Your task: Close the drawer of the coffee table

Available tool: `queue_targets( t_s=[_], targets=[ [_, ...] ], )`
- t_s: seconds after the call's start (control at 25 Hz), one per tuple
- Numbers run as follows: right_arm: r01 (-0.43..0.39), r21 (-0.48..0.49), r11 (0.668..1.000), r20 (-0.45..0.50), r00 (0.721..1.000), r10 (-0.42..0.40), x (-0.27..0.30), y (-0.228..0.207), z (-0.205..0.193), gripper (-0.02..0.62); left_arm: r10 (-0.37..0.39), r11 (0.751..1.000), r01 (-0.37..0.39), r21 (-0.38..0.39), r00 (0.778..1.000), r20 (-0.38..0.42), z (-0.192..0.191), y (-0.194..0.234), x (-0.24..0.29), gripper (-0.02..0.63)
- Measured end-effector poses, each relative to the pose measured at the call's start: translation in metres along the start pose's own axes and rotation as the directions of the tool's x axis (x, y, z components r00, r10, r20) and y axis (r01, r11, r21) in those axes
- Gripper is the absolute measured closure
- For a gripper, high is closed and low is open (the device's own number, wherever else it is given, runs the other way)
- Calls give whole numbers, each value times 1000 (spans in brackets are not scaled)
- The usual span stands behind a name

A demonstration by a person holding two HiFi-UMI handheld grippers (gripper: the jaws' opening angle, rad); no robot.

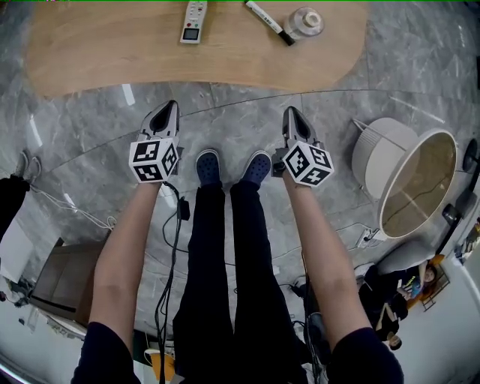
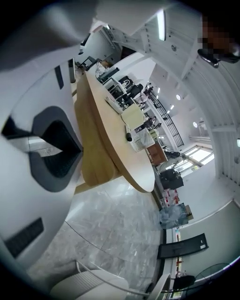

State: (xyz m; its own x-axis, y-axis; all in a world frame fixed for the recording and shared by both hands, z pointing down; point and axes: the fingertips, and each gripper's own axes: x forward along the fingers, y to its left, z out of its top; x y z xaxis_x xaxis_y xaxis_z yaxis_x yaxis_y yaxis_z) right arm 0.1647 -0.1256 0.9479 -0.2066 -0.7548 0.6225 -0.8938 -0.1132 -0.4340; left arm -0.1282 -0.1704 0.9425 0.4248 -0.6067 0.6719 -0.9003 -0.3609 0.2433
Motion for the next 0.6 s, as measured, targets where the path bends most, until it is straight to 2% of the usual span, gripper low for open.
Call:
queue_targets(
  t_s=[0.28, 0.44, 0.6],
  targets=[
    [-15, -79, 997, -16, 1000, 14, -46, 18, 9, 569, -13, 1000, 13, 18, 1000, 0, 11, -16, -39, 581],
    [-26, -200, 979, -48, 999, 17, -79, 44, 14, 569, -20, 1000, 20, 11, 1000, 1, 25, -29, -74, 581],
    [-51, -206, 977, -50, 998, 42, -103, 70, 34, 569, -34, 999, 33, 26, 999, 18, 50, -43, -104, 581]
  ],
)
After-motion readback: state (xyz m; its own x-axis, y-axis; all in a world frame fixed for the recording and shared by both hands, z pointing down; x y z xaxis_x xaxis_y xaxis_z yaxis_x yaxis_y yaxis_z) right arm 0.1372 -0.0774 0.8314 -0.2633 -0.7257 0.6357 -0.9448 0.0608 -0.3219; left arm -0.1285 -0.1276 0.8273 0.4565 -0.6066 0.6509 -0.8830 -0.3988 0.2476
